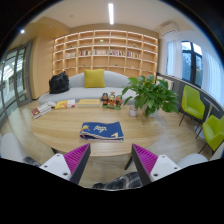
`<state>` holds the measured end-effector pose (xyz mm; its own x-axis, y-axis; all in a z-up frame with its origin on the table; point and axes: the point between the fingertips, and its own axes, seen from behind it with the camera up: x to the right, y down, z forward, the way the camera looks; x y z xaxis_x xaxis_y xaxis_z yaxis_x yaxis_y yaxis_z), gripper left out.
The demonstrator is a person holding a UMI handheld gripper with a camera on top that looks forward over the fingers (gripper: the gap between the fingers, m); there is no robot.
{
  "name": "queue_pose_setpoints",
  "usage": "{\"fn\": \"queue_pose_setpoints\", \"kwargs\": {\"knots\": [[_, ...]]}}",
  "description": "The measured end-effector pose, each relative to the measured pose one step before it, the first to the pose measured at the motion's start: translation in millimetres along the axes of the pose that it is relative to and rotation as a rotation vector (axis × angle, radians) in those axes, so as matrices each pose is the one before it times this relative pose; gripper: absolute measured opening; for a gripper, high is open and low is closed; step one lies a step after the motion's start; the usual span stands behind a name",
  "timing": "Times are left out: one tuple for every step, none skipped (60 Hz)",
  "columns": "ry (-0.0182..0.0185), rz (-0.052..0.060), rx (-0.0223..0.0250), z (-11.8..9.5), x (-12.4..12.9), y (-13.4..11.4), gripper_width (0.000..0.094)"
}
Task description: Fold towel
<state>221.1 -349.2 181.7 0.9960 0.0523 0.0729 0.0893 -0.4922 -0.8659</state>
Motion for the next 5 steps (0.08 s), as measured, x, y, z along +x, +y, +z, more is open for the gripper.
{"fn": "queue_pose_setpoints", "kwargs": {"knots": [[-0.00065, -0.0013, 0.00095, -1.44, -1.23, 0.15, 0.0849], [0.00029, -0.0027, 0.0013, -1.93, -0.35, -0.41, 0.0851], [0.00111, -0.0029, 0.00083, -1.53, -0.12, -0.05, 0.085], [0.00028, -0.0021, 0.00033, -1.49, -0.08, -0.47, 0.085], [-0.00004, -0.0009, 0.00063, -1.24, -0.09, -0.28, 0.0849]]}}
